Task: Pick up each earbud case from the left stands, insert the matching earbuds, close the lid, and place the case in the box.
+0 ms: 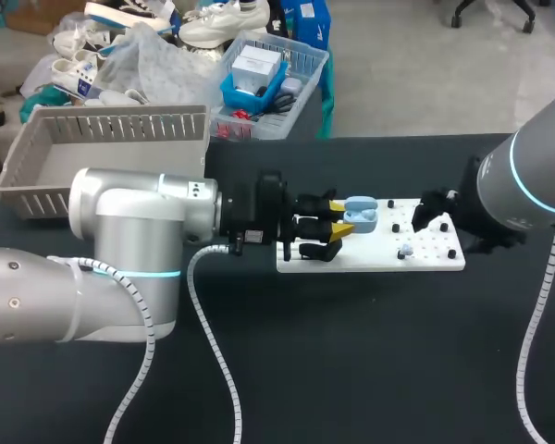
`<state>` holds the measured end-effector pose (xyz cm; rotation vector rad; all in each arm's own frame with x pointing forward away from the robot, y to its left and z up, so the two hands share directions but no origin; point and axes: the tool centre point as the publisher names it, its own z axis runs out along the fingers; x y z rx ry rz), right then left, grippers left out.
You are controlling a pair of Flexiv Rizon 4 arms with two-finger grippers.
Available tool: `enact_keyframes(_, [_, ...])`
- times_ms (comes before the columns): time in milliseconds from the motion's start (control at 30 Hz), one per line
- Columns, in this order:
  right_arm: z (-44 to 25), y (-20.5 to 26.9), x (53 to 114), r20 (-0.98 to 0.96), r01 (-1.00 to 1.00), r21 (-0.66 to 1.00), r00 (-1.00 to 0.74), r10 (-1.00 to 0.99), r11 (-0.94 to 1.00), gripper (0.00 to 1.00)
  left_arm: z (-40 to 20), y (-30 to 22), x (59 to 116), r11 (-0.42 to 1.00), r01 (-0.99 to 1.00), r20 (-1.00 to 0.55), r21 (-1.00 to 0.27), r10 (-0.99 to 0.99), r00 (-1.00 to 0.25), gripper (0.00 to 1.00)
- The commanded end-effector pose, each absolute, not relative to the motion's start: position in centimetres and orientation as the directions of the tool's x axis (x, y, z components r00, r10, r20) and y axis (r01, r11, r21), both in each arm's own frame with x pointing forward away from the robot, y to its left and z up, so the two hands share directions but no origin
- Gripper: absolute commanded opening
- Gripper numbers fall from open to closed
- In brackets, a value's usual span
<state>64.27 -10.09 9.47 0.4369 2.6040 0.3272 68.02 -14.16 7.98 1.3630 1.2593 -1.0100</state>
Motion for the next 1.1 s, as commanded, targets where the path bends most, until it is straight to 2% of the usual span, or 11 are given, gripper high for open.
enact_keyframes(33, [9.1,-9.8,64.6,-0.412,0.234,0.311,-0.84,0.353,0.921,0.78,7.9,-14.2,67.9,0.028,0.992,-0.978,0.123,0.172,0.117,0.0])
enact_keyframes(100, [8.9,-9.6,64.8,-0.409,0.227,0.317,-0.843,0.349,0.921,0.59,7.9,-14.2,67.9,0.028,0.992,-0.978,0.123,0.172,0.117,0.0])
enact_keyframes(133, [8.8,-9.5,65.0,-0.407,0.226,0.319,-0.844,0.349,0.92,0.54,7.9,-14.2,67.9,0.028,0.992,-0.978,0.123,0.172,0.117,0.0])
enact_keyframes(167, [8.6,-9.4,65.1,-0.406,0.225,0.32,-0.845,0.348,0.92,0.55,7.9,-14.2,67.9,0.028,0.992,-0.978,0.123,0.172,0.117,0.0])
enact_keyframes(233, [8.2,-9.1,65.3,-0.404,0.221,0.321,-0.847,0.344,0.921,0.33,7.9,-14.2,67.9,0.028,0.992,-0.978,0.123,0.172,0.117,0.0])
enact_keyframes(267, [8.0,-9.0,65.4,-0.403,0.219,0.319,-0.849,0.342,0.922,0.26,7.9,-14.2,67.9,0.028,0.992,-0.978,0.123,0.172,0.117,0.0])
enact_keyframes(300, [7.9,-8.9,65.5,-0.402,0.22,0.318,-0.85,0.341,0.922,0.31,7.9,-14.2,67.9,0.028,0.992,-0.978,0.123,0.172,0.117,0.0])
enact_keyframes(333, [7.7,-8.8,65.6,-0.4,0.221,0.318,-0.85,0.342,0.922,0.41,7.9,-14.2,67.9,0.028,0.992,-0.978,0.123,0.172,0.117,0.0])
enact_keyframes(367, [7.6,-8.8,65.6,-0.397,0.22,0.32,-0.852,0.342,0.921,0.44,7.9,-14.2,67.9,0.028,0.992,-0.978,0.123,0.172,0.117,0.0])
enact_keyframes(500, [7.2,-8.6,65.8,-0.389,0.218,0.328,-0.856,0.342,0.919,0.4,7.9,-14.2,67.9,0.028,0.992,-0.978,0.123,0.172,0.117,0.0])
enact_keyframes(1100, [4.4,-7.4,67.5,-0.348,0.196,0.355,-0.879,0.324,0.914,0.42,7.9,-14.2,67.9,0.028,0.992,-0.978,0.123,0.172,0.117,0.0])
